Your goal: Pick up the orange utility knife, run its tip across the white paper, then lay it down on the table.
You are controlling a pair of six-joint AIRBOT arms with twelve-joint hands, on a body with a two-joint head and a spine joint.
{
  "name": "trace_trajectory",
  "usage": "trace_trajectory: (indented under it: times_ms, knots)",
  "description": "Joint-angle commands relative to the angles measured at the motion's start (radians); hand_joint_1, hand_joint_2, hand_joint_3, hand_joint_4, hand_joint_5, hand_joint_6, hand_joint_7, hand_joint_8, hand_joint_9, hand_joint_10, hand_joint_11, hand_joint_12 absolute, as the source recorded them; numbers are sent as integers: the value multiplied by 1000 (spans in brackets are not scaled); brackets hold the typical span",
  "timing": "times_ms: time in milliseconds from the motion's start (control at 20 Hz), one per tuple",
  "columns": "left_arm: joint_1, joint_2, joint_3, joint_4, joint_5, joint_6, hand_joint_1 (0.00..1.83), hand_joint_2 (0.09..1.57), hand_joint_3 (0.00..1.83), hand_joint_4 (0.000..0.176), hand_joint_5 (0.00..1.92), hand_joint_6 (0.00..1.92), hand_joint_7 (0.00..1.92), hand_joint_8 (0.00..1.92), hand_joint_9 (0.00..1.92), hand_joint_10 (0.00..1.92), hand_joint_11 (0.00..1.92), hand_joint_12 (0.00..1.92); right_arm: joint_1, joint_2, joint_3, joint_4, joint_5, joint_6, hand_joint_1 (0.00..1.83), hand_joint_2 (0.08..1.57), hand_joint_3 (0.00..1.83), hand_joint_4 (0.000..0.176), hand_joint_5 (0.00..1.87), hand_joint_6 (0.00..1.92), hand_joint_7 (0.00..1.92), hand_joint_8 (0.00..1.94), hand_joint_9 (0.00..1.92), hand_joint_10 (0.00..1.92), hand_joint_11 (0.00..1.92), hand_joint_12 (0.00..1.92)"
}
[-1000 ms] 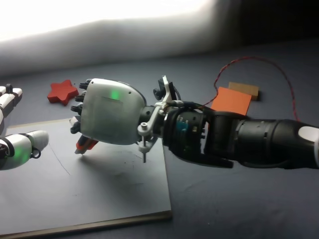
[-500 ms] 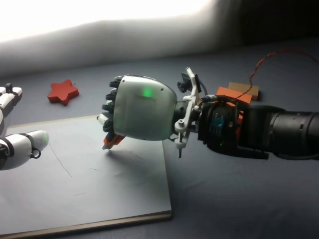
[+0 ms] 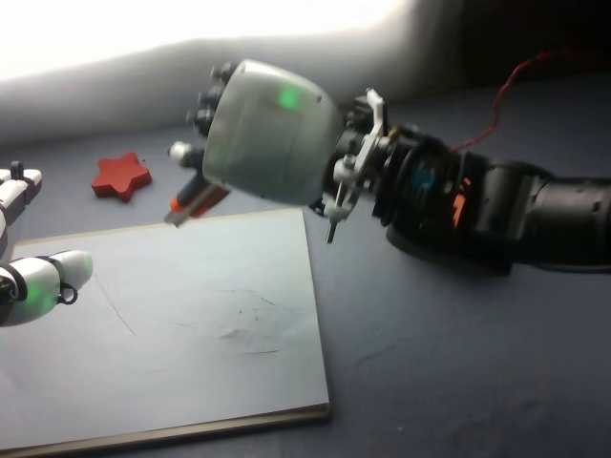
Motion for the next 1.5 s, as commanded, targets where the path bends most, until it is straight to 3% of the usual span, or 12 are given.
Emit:
trace_trajectory:
  times_ms: [0,100,250,550,650,800,1100,1200,1300,1350,1400,1450]
  knots:
    - [-3,4,9,46,-89,-1,21,1323,0,22,31,1,51,1,71,1,0,469,6,22,-28,43,37,-9,1481,1241,0,176,1294,1921,1487,1941,1589,1921,1639,1921]
    - [-4,4,9,46,-88,-2,11,1325,1,22,31,0,47,1,64,1,0,481,17,98,-126,117,-59,-4,1473,1245,0,176,1288,1921,1460,1941,1571,1921,1620,1921]
    - [-9,4,14,46,-44,-2,0,1327,1,21,21,1,32,0,57,0,0,456,35,205,-245,132,-204,76,1467,1241,0,176,1286,1921,1470,1941,1572,1921,1620,1921]
    - [-42,-15,14,74,5,2,25,1328,0,19,38,4,61,2,73,4,0,452,99,417,-458,139,-528,310,1459,1244,0,176,1276,1921,1468,1941,1571,1921,1622,1921]
    - [-59,-23,12,88,25,7,4,1326,0,21,26,1,56,1,63,2,0,423,106,474,-530,238,-640,315,1468,1238,0,176,1292,1921,1474,1941,1574,1921,1625,1921]
    - [-83,-33,-7,96,39,24,11,1329,1,21,18,3,47,3,60,4,0,421,70,509,-574,249,-630,315,1470,1239,0,176,1271,1921,1460,1941,1568,1921,1624,1921]
    - [-101,-34,-57,96,47,60,9,1323,0,26,27,3,66,4,65,2,0,443,-15,504,-579,330,-584,263,1494,1225,0,176,1292,1921,1437,1941,1530,1921,1583,1921]
    - [-102,-34,-65,96,49,61,15,1327,0,23,21,0,52,0,68,2,0,429,-47,493,-570,330,-556,236,1498,1241,0,176,1220,1921,1366,1941,1468,1921,1518,1921]
    - [-102,-34,-68,96,49,61,19,1321,0,22,40,4,71,4,83,5,0,482,-75,484,-561,330,-519,217,1462,1231,0,172,1067,1921,1230,1941,1307,1921,1237,1921]
    - [-102,-34,-68,96,49,62,26,1321,0,21,44,5,77,4,85,5,0,490,-81,482,-560,330,-513,212,1128,987,668,0,763,1776,1163,1941,1232,1921,1128,1921]
    - [-103,-34,-67,96,49,63,15,1324,0,23,24,1,73,2,81,3,0,490,-86,481,-560,330,-511,212,1134,896,929,0,660,1771,857,1899,931,1921,892,1921]
    - [-104,-34,-66,96,49,63,6,1325,1,24,22,1,71,1,77,1,0,467,-89,481,-560,330,-509,210,1113,967,823,0,570,1777,749,1845,787,1921,784,1921]
